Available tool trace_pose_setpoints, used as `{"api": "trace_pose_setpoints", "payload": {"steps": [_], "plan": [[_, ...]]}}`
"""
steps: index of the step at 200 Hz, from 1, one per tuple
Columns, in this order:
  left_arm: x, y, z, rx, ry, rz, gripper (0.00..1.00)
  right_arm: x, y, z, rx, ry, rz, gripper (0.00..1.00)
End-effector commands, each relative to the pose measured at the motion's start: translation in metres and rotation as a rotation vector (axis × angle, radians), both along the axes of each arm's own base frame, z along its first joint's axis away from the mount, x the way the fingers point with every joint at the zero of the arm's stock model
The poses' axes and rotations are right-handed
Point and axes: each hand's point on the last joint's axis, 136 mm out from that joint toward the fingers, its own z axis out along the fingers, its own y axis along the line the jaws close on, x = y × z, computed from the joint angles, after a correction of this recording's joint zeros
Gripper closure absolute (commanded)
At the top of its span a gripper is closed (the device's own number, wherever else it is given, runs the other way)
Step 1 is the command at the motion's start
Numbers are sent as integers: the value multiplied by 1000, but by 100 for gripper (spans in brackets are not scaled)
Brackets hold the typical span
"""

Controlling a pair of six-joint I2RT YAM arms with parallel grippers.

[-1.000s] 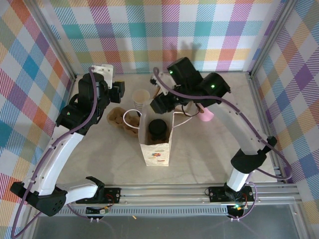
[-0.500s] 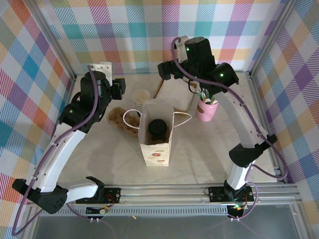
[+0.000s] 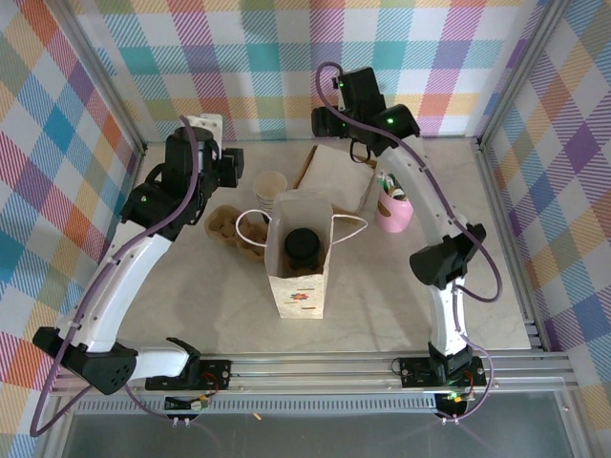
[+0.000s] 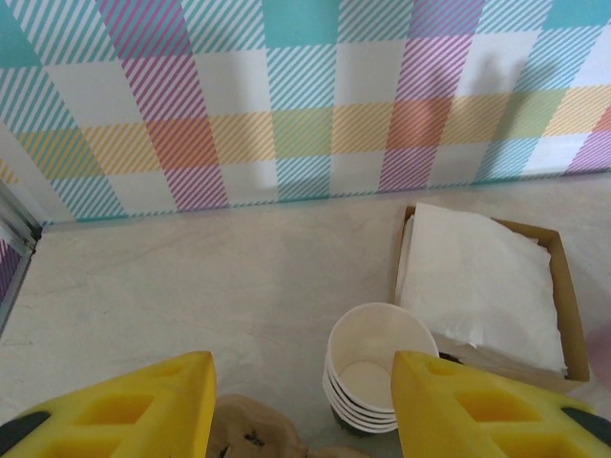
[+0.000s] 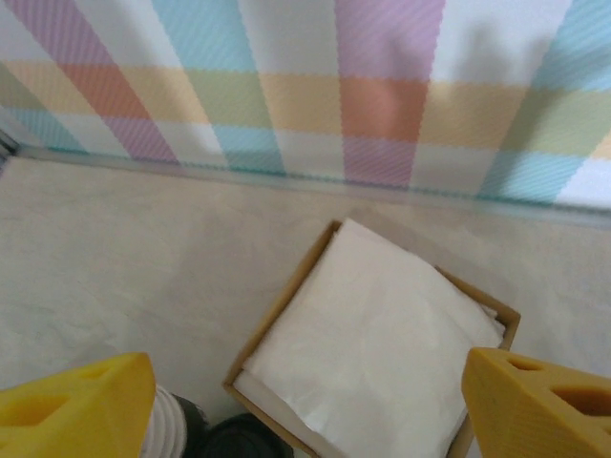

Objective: Pack the takeout coffee

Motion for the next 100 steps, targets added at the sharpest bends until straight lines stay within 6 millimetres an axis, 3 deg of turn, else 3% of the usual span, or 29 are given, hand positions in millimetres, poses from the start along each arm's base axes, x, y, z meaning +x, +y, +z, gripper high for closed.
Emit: {"api": "trace_pose_setpoints", "payload": {"steps": [1,36,100], "plan": [[-3,6,0,15,28,7,48,0,9,-27,33,93,1,19],[-2,11,-8,27,52,41,48,12,20,-83,14,199,-9,15],[4,2,-21,25,124,28,48,36,9,-160,-11,315,-120,15]]}}
